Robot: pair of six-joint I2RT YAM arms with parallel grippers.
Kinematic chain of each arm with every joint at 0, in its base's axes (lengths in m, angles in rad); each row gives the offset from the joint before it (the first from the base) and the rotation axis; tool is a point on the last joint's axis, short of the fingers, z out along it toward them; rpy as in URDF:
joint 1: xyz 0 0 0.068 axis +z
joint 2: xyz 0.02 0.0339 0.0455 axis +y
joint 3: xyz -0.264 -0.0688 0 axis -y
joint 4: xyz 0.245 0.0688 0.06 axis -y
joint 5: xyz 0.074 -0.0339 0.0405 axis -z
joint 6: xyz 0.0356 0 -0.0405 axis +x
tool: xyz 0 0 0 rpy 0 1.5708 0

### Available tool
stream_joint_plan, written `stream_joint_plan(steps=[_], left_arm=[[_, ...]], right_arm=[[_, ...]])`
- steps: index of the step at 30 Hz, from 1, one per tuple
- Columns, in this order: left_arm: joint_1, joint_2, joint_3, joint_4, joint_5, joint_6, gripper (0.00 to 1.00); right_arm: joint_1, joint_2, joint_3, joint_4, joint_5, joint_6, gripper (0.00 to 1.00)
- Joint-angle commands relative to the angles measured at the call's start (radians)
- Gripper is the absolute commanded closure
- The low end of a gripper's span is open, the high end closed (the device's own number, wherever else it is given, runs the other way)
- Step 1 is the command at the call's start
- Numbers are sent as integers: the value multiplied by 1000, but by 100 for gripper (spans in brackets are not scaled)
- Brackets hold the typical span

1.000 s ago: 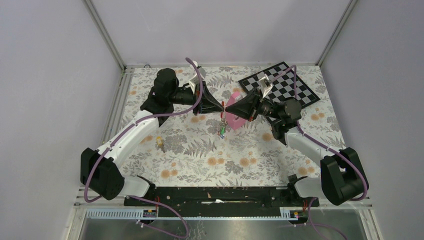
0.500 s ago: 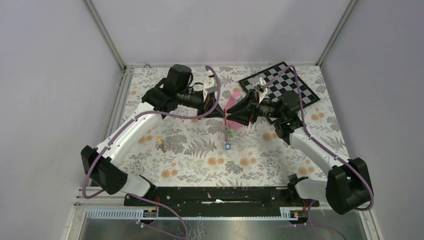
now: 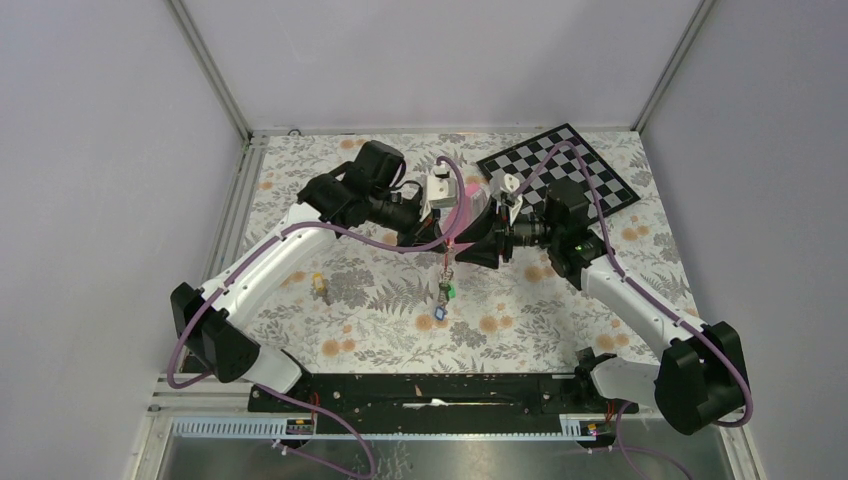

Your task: Put the keys on the keyring

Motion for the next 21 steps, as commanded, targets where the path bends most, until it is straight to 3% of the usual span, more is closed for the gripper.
stream_joint_plan(steps=[1, 13, 19, 21], left_arm=[[-7, 2, 58, 22, -13, 17, 100], [-13, 17, 54, 21, -1, 18, 100], [-14, 22, 57, 21, 6, 15, 100], [-12, 21, 58, 20, 14, 13, 100]], right_arm=[[28, -24, 31, -38, -28, -78, 48], [46, 7, 38, 58, -11, 29, 60], [54, 15, 36, 65, -8, 38, 86], [55, 14, 34, 68, -5, 40, 99]])
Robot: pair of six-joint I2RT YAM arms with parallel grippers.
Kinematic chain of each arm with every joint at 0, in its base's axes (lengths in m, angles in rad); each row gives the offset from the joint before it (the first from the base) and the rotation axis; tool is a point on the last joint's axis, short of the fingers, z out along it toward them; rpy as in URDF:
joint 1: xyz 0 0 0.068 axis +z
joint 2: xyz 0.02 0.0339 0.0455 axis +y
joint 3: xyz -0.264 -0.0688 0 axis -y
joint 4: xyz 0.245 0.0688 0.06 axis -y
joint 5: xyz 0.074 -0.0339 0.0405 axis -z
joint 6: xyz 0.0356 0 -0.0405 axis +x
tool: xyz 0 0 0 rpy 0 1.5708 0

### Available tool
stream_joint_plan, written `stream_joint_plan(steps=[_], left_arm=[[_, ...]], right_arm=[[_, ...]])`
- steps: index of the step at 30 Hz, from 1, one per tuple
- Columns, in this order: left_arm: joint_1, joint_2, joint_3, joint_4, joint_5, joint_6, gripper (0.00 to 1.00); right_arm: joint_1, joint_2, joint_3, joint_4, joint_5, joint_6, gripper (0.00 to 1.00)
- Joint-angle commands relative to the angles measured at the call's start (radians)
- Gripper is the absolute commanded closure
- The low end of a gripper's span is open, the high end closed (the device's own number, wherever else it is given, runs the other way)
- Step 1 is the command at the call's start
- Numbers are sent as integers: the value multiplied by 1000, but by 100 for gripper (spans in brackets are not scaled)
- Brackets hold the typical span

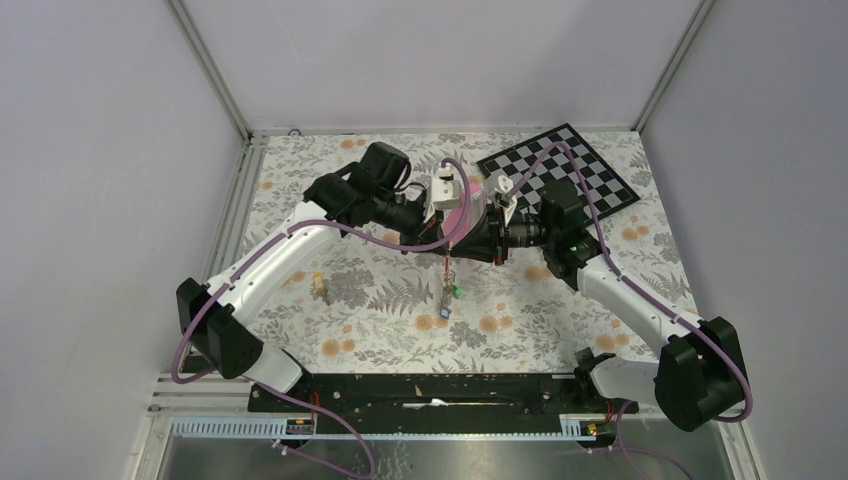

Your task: Put the keys on the keyring

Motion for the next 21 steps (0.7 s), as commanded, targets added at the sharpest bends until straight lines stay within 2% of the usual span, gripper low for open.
stream_joint_plan(steps=[1, 2, 3, 5, 7, 9, 12, 14, 16, 21], left_arm=[[-4, -7, 53, 26, 31, 13, 100], [-3, -7, 53, 28, 38, 16, 100], [-2, -12, 52, 32, 50, 22, 95], [16, -32, 29, 58, 85, 36, 75], [54, -65, -19, 124, 141, 22, 58], [106, -109, -89, 229, 215, -26, 49], [161, -188, -221, 472, 302, -153, 39], [166, -219, -308, 645, 338, -241, 36], [167, -204, -330, 752, 375, -351, 36], [169, -188, -381, 1020, 390, -587, 44]], right_arm=[[14, -3, 34, 52, 2, 20, 100], [13, -6, 34, 59, 7, 34, 100], [10, -7, 35, 79, 8, 55, 100], [-3, -10, 25, 168, 4, 144, 100], [-26, -8, -1, 328, 3, 295, 100], [-44, -4, -23, 497, 11, 429, 100], [-51, 11, -33, 636, 32, 555, 100], [-52, 24, -41, 727, 48, 628, 100], [-55, 38, -47, 809, 69, 679, 100], [-56, 53, -67, 880, 102, 734, 100]])
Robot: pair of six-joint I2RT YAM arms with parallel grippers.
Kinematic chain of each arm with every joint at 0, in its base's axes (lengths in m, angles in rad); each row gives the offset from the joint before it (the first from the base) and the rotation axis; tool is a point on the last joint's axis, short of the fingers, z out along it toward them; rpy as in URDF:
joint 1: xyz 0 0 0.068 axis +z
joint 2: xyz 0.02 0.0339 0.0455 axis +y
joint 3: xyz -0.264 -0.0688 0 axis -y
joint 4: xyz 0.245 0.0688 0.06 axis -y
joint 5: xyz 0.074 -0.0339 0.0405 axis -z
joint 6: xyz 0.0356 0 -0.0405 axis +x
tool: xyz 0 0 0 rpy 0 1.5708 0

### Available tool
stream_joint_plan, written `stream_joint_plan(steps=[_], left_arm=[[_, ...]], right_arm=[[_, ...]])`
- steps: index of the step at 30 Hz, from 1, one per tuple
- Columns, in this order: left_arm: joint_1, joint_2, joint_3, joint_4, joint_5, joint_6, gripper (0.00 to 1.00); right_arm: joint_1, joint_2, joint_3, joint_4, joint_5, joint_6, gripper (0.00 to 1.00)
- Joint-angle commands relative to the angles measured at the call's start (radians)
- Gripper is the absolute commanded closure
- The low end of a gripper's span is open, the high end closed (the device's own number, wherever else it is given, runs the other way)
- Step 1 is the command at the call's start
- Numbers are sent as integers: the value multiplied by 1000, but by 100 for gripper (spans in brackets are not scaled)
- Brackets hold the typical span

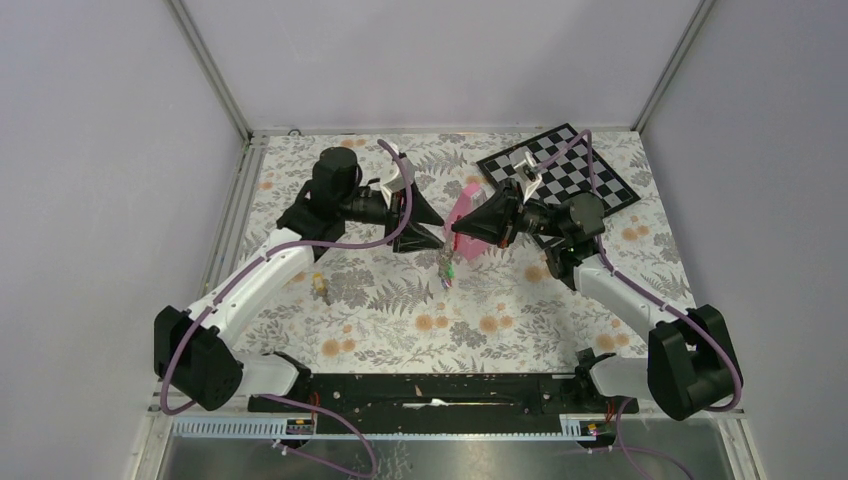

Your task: Put the keys on the keyring

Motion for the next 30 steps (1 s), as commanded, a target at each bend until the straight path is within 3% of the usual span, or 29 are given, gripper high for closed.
stream_joint_plan(steps=[1, 6, 13, 20, 27, 30], left_arm=[[2, 5, -33, 391, 82, -275, 47], [2, 21, -68, 533, 88, -391, 58], [2, 29, -87, 569, 93, -408, 72], [2, 33, -103, 625, 94, -448, 79], [2, 31, -108, 630, 92, -450, 100], [4, 20, -87, 541, 92, -379, 100]], right_arm=[[-6, 3, -13, 199, 51, 109, 100], [-6, 12, -23, 231, 63, 131, 100], [-5, 21, -28, 252, 70, 146, 100], [-6, 25, -37, 267, 79, 150, 100], [-6, 23, -43, 271, 79, 140, 100], [-8, 13, -48, 270, 62, 113, 98]])
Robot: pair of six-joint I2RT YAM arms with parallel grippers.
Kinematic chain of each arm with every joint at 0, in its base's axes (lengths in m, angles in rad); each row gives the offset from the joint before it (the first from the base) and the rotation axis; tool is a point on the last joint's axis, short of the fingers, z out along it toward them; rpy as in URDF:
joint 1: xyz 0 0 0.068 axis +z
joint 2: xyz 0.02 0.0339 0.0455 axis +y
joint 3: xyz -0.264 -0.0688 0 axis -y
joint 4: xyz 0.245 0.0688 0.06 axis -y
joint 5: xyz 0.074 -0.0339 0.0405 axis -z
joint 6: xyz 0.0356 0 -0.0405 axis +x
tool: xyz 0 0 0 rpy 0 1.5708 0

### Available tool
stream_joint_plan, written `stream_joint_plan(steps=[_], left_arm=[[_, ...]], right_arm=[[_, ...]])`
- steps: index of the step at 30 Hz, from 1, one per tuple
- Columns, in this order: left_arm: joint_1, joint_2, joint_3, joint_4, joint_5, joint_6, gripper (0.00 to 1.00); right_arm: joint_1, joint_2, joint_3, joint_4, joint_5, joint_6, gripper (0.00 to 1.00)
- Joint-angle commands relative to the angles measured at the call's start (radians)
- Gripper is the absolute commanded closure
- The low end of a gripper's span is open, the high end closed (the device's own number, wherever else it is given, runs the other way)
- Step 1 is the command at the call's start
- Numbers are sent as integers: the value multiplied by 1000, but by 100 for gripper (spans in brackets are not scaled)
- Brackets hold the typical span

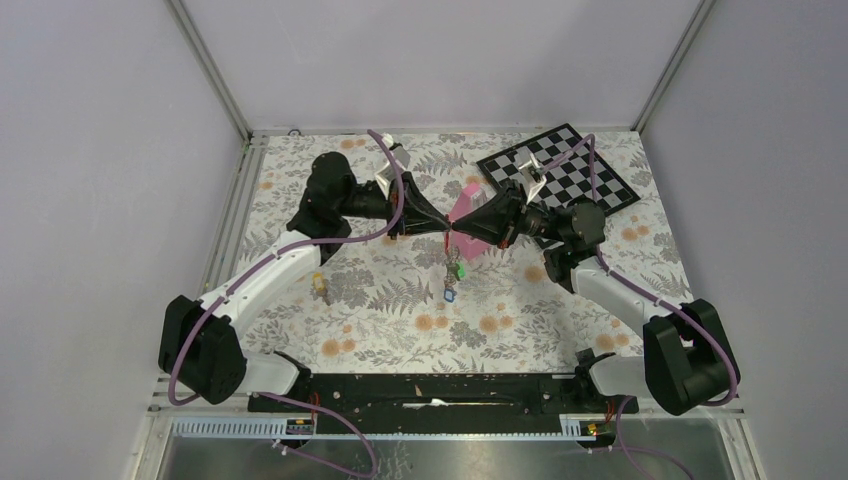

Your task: Put the keys on the keyring

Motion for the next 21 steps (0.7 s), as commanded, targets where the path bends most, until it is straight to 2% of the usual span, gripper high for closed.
stream_joint_plan(steps=[1, 4, 7, 8, 10, 16, 21], left_arm=[[2, -21, 41, -104, 18, 144, 100], [-3, -39, 108, -407, -12, 425, 100], [-29, -50, 185, -706, -56, 747, 100], [-44, -53, 209, -821, -87, 857, 100], [-75, -60, 240, -947, -158, 1060, 100], [-102, -114, 228, -1050, -220, 1296, 100], [-104, -150, 206, -1170, -207, 1557, 100]], right_arm=[[-6, -21, 2, 66, -13, -52, 94], [-6, -50, 12, -25, -84, -158, 78], [-6, -81, 33, -189, -166, -302, 61], [-6, -91, 41, -281, -188, -353, 58], [-6, -106, 55, -412, -223, -457, 54], [-6, -121, 83, -708, -240, -707, 51], [-6, -119, 89, -812, -225, -793, 50]])
